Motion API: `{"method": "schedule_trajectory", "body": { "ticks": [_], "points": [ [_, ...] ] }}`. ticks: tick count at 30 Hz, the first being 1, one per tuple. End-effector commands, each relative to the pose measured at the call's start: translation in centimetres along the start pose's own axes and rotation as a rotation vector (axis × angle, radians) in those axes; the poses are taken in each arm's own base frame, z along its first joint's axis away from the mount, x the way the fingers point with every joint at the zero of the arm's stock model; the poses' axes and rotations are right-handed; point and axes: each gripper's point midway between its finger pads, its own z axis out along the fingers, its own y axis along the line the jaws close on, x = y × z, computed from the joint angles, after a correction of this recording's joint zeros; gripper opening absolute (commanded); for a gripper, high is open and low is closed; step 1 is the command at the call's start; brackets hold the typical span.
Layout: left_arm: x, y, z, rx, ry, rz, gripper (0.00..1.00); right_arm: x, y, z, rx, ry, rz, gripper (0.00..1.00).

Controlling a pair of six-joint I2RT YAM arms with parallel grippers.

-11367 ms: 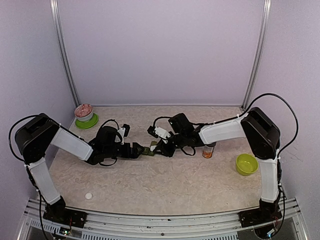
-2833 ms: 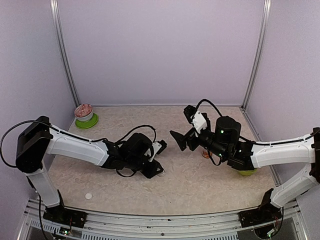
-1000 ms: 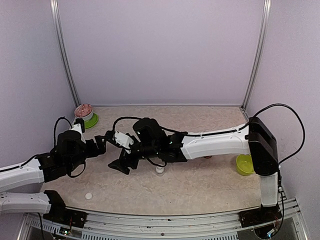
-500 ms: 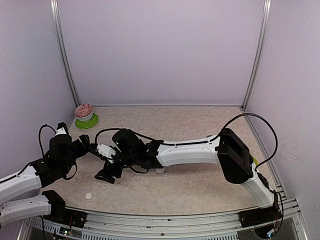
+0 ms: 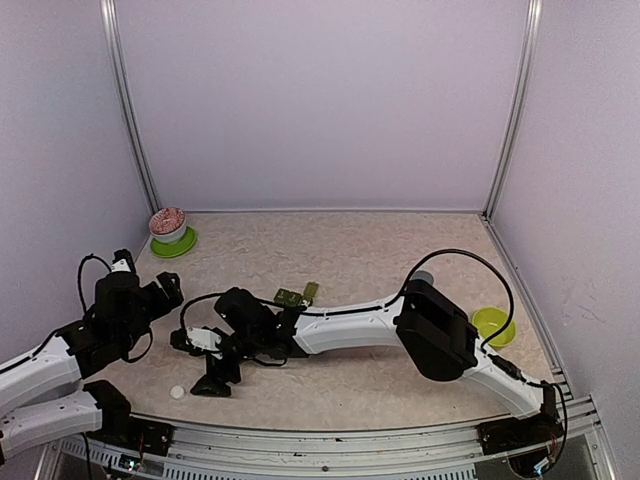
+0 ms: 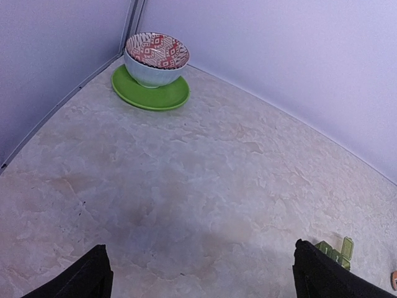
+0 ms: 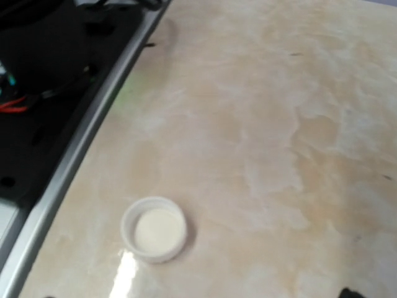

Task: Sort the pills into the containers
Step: Move the lid of the pill bottle to the center of the board.

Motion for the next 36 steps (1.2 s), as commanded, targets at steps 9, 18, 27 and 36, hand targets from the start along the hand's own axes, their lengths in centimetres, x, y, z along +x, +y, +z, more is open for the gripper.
{"method": "schedule_trajectory", "body": {
  "ticks": [9,18,27,36],
  "points": [
    [0.7,-0.1,-0.2,0.018,0.041,-0.024,0.99,1.8,2.6,4.7,-0.058,-0.020,-0.135,0.96],
    [0.9,0.3,-0.6,0.023,0.043,-0.039,0.99,2.2,0.4,6.1,0.113,0.003,-0.149,0.93],
    [1.0,0.3,-0.7,0.030,0.042,-0.039,0.99,2.5,-1.6,6.4,0.285,0.034,-0.191,0.91],
    [0.9,0.2,-0.7,0.034,0.039,-0.032,0.99,3.2,-4.6,5.6,0.473,0.048,-0.141,0.88]
  ]
}}
